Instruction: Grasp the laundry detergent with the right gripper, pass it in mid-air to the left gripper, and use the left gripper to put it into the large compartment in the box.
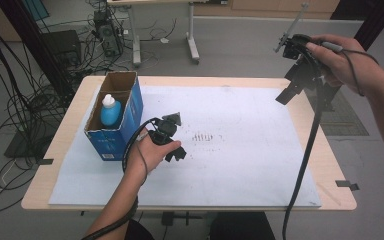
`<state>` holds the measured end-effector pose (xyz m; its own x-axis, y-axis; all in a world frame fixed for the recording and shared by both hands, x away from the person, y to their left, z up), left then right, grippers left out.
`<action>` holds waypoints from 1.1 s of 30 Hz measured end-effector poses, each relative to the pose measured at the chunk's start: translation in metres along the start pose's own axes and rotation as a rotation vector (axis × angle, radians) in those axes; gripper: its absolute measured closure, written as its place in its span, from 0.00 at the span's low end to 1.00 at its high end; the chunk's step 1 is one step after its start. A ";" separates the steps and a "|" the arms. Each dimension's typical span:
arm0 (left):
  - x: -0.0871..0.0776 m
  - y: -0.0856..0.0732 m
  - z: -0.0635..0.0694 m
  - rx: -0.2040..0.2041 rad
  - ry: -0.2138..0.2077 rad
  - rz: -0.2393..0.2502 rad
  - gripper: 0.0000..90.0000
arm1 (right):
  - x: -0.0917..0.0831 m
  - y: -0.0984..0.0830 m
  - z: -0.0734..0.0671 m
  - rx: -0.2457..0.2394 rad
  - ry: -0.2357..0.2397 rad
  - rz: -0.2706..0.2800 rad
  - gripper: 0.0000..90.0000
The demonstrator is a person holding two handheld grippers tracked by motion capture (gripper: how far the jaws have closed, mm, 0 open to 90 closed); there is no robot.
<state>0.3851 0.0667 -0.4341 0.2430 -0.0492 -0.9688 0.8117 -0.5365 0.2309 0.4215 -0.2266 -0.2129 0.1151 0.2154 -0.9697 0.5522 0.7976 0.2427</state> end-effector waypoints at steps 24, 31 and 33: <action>-0.007 0.004 0.002 -0.008 -0.002 0.000 0.11 | 0.004 0.000 -0.002 -0.004 0.010 0.003 0.05; -0.008 0.002 0.001 -0.014 0.001 -0.004 0.12 | 0.005 -0.002 -0.003 -0.008 0.017 -0.001 0.06; -0.008 0.002 0.002 -0.014 -0.001 -0.001 0.12 | 0.006 -0.001 -0.003 -0.006 0.014 0.002 0.05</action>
<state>0.3839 0.0649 -0.4260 0.2418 -0.0497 -0.9691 0.8194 -0.5244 0.2313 0.4190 -0.2248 -0.2187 0.1051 0.2250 -0.9687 0.5474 0.8002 0.2452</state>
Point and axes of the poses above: each handheld gripper's, and its own axes: x roughly forward along the jaws, y roughly out of its top, z roughly to its right, the point moved 9 cm from there along x, roughly forward along the jaws, and after that the axes turned 6 degrees about x, right-handed, at the moved point
